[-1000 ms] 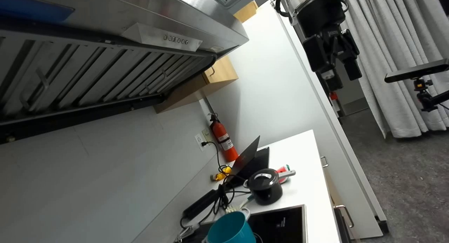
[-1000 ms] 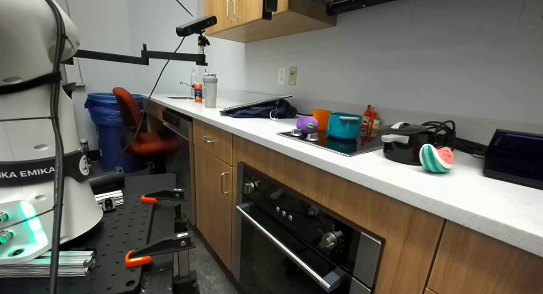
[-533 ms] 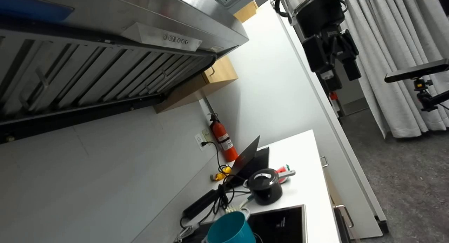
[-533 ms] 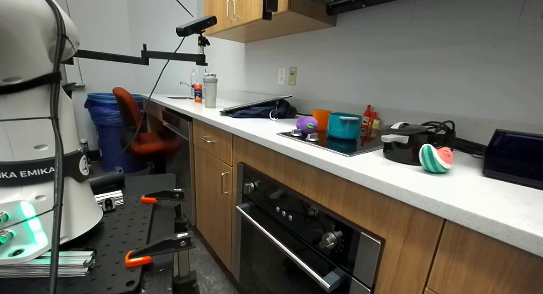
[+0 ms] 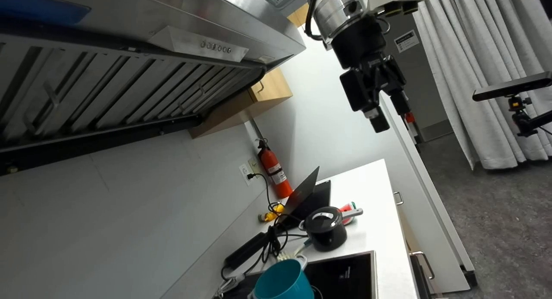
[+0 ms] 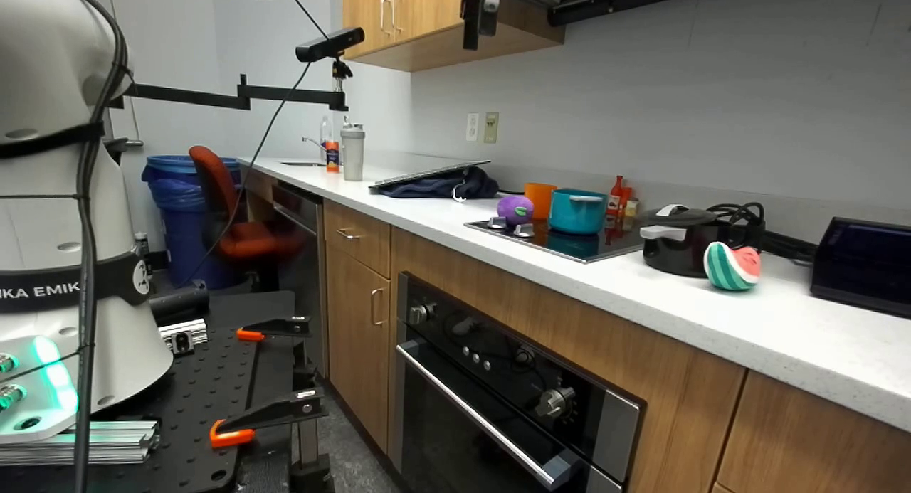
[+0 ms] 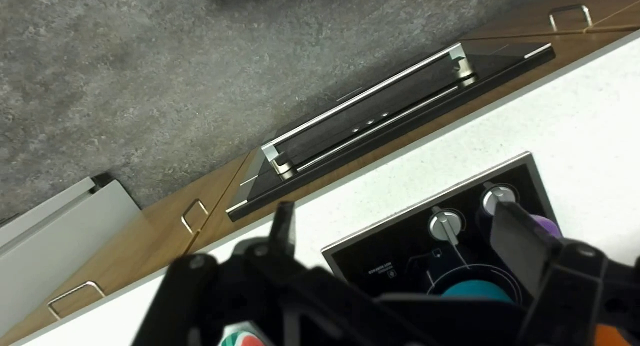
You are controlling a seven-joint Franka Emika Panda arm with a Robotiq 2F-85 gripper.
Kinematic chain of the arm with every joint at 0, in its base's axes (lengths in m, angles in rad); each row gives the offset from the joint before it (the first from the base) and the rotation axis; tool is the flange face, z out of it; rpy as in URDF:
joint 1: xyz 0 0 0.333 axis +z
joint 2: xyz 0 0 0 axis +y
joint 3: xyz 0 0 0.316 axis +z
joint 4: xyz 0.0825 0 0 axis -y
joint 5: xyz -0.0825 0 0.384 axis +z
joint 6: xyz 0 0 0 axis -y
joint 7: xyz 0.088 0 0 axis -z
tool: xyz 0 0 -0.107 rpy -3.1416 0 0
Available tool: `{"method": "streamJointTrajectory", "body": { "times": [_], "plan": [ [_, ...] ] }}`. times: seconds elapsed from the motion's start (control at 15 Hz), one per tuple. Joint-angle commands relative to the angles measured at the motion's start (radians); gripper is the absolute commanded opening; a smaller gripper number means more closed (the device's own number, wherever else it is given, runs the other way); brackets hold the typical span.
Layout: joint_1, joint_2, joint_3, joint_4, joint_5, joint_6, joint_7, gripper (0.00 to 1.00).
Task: Move the lid from the black pot to the blue one
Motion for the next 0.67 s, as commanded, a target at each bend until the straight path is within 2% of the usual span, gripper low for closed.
{"method": "streamJointTrajectory", "body": {
  "times": [0.0, 0.6],
  "plan": [
    [0.007, 0.018, -0.007, 0.005, -0.021, -0.002, 0.002, 1.00],
    [0.006, 0.049, -0.009, 0.014, -0.043, -0.002, 0.002, 1.00]
  ]
}}
